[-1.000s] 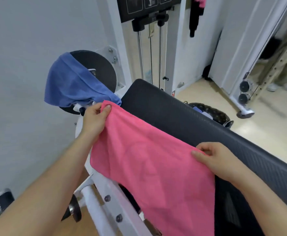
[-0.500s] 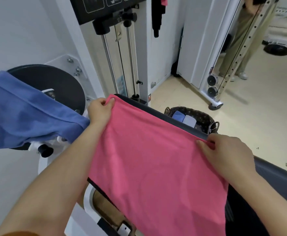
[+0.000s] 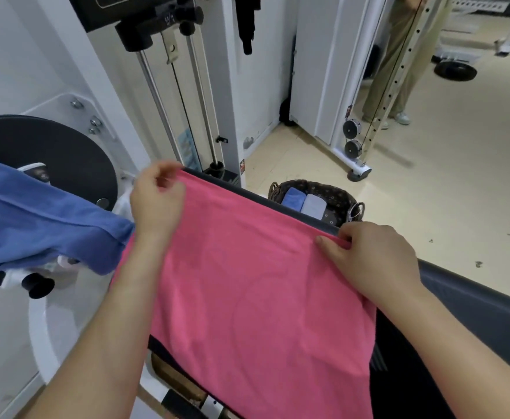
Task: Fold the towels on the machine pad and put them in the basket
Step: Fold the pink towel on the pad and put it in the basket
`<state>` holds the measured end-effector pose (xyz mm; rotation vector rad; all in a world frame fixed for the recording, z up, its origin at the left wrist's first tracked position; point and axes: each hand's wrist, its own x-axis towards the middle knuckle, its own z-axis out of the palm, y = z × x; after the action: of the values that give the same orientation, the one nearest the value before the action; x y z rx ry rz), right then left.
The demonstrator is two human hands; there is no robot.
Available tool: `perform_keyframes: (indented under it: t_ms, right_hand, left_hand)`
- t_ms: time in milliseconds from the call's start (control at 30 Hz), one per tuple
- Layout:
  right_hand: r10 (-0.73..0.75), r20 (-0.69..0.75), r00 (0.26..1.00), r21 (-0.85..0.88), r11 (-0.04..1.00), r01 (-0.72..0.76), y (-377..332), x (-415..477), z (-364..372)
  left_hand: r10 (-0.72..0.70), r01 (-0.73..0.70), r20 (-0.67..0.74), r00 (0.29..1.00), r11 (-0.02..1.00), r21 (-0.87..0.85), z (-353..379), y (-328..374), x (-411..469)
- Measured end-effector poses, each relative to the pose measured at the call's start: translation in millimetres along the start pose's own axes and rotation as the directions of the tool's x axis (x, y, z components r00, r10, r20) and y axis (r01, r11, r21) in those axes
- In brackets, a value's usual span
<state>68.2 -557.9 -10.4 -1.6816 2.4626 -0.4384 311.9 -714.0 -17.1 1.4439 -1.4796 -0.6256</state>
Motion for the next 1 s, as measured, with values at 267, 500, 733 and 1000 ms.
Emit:
perform_keyframes:
  t_ms: [267,500,733,1000]
  right_hand:
    - [-0.206,0.517,0.831,0.436,0.898,-0.049,28.8,-1.5,-38.2]
    - [-0.245,0.775,0.583,0.388,0.912,-0.133,75.0,-19.7,-76.9]
    - [-0.121,0.727,0.676,0.382,0.889,-0.252,139.0,-47.7,-132.4]
    - [0.069,0.293,0.954,0.151,0.982,-0.118,170.7,-61.3,-84.3]
  left_hand:
    - [0.084,-0.494,0.693,0.716,0.762,0.418,58.7,27.6,-146.3]
    - [0.027,-0.513,0.702,0.712,0.703,0.492,65.6,25.1,-147.7]
    - [-0.047,-0.424,0.679,0.733,0.749,0.509,71.1,35.5,-140.9]
    - [0.46,-0.604,0.413,0.786,0.713,0.356,72.1,67.5,-200.0]
